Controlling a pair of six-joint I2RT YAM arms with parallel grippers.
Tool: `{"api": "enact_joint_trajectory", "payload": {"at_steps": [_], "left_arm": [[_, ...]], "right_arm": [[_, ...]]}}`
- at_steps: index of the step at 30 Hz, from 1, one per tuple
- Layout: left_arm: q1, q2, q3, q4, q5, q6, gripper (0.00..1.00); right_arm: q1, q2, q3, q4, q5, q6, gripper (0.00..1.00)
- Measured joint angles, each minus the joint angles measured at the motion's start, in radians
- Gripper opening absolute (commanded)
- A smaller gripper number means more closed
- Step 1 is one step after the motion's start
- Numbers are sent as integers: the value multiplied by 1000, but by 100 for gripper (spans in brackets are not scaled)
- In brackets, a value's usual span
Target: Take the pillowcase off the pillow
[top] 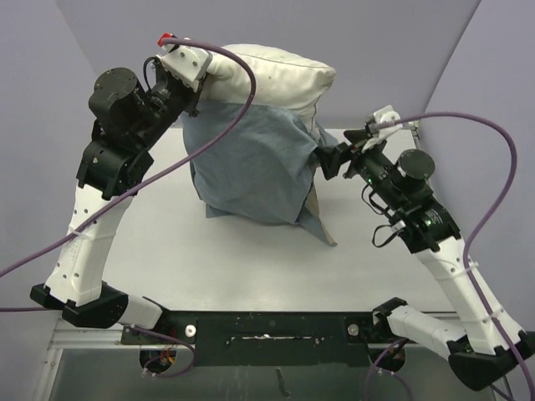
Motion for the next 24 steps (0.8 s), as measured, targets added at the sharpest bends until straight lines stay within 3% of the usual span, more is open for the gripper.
{"api": "enact_joint_trajectory", "payload": {"at_steps": [4, 11, 14, 20, 24], "left_arm": [[0, 15, 7, -5, -27, -19, 0], [0, 19, 10, -23, -35, -33, 0], [0, 19, 10, -33, -26, -51, 0], [0, 19, 31, -80, 34, -87, 0], [-1, 18, 45, -108, 78, -100, 0]], "right_arm": [[57, -94, -68, 85, 7, -83, 81], [79, -108, -100, 122, -71, -169, 80], [157, -42, -13, 88, -123, -249, 80], [435, 183, 183, 28, -65, -539, 81], [497, 315, 309, -44, -24, -703, 82]]}}
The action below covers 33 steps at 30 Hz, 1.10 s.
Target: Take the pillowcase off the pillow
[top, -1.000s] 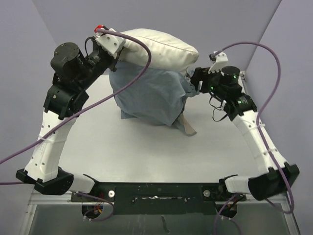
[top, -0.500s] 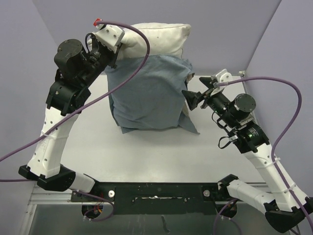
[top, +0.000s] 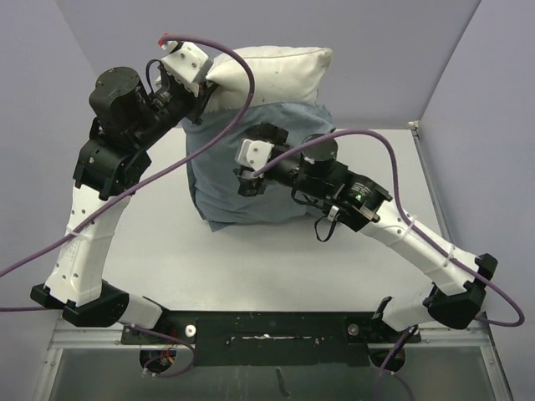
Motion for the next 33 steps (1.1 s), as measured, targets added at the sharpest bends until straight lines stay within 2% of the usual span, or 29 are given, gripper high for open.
{"api": "enact_joint_trajectory", "payload": {"at_steps": [4, 7, 10, 13, 24, 33], "left_arm": [[0, 0, 0, -13, 27, -11, 0], [0, 0, 1, -21, 44, -24, 0], [0, 0, 1, -29, 55, -35, 0], [0, 0, 2, -41, 66, -54, 0], [0, -1, 34, -97, 92, -89, 0], [0, 1, 84, -109, 80, -71, 0]], "right_arm": [[46, 70, 85, -47, 64, -144, 77], [79, 94, 97, -53, 114, -241, 53], [96, 123, 97, -58, 152, -300, 34], [96, 153, 92, -53, 198, -349, 2], [169, 185, -27, -11, 358, -413, 0], [219, 166, -254, -5, 367, -259, 0]]}}
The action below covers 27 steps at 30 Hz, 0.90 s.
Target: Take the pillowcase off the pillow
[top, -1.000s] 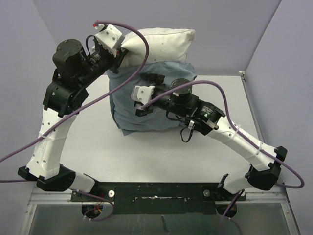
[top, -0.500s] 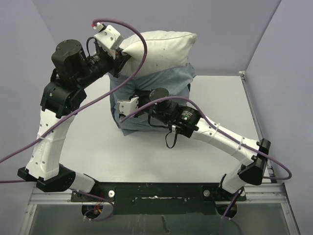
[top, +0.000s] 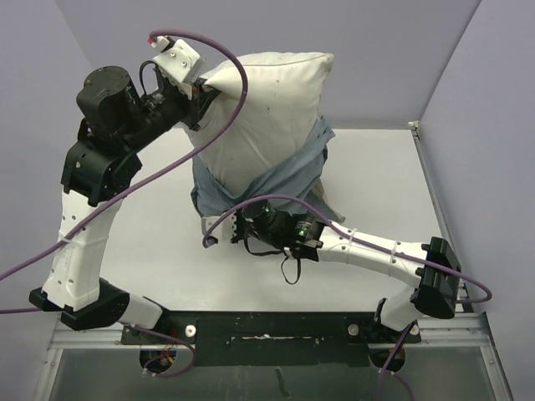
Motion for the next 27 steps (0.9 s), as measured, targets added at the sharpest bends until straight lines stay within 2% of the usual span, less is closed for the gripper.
{"api": "enact_joint_trajectory", "payload": {"at_steps": [6, 12, 14, 18, 20, 23, 27], "left_arm": [[-6, 37, 78, -38, -16, 0, 0], [-6, 80, 128, -49, -34, 4, 0], [-6, 82, 130, -53, -36, 10, 0], [-6, 82, 132, -53, -31, 19, 0], [-6, 73, 108, -33, -16, 22, 0], [-5, 31, 10, 42, 19, 27, 0], [-2, -24, -90, 92, 70, 30, 0]], "right_arm": [[-13, -48, -214, 74, -33, 170, 0], [-28, -29, -354, 146, -101, 343, 0], [-48, -16, -368, 163, -132, 393, 13], [-119, -20, -360, 168, -216, 491, 64], [-167, -47, -331, 138, -275, 543, 81], [-235, -119, -243, 56, -389, 613, 96], [-335, -217, -2, 8, -579, 702, 100]]}}
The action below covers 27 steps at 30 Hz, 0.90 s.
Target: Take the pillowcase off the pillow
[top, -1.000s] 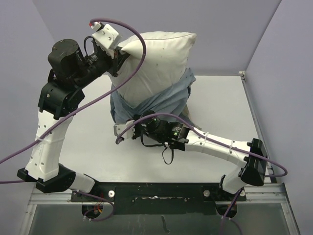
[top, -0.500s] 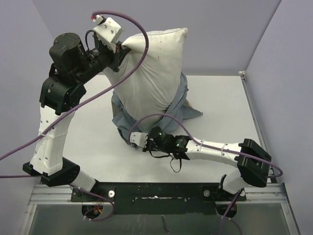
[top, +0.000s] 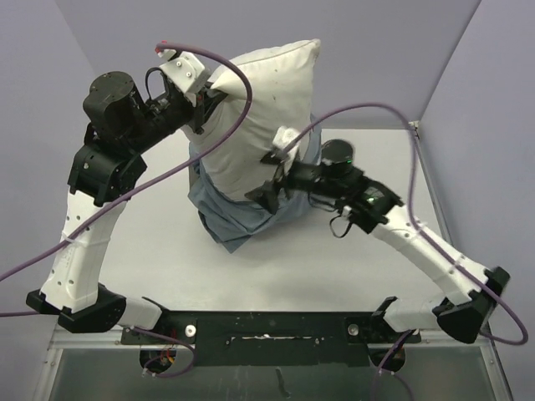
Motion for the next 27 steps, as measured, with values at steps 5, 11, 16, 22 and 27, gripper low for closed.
{"api": "enact_joint_trajectory", "payload": {"at_steps": [5, 11, 16, 22, 27], "left_arm": [[1, -36, -40, 18, 59, 15, 0], [1, -44, -40, 6, 150, 26, 0], [1, -50, -40, -9, 194, 40, 0], [2, -53, -45, -14, 200, 47, 0], [3, -53, -47, -16, 195, 56, 51]], "right_arm": [[-214, -105, 172, 107, -247, 154, 98], [-422, -98, 248, 132, -305, 230, 98], [-570, -11, 253, 117, -285, 266, 98], [-565, 58, 210, 209, -426, 374, 98], [-457, 133, 220, 306, -549, 420, 66]]}}
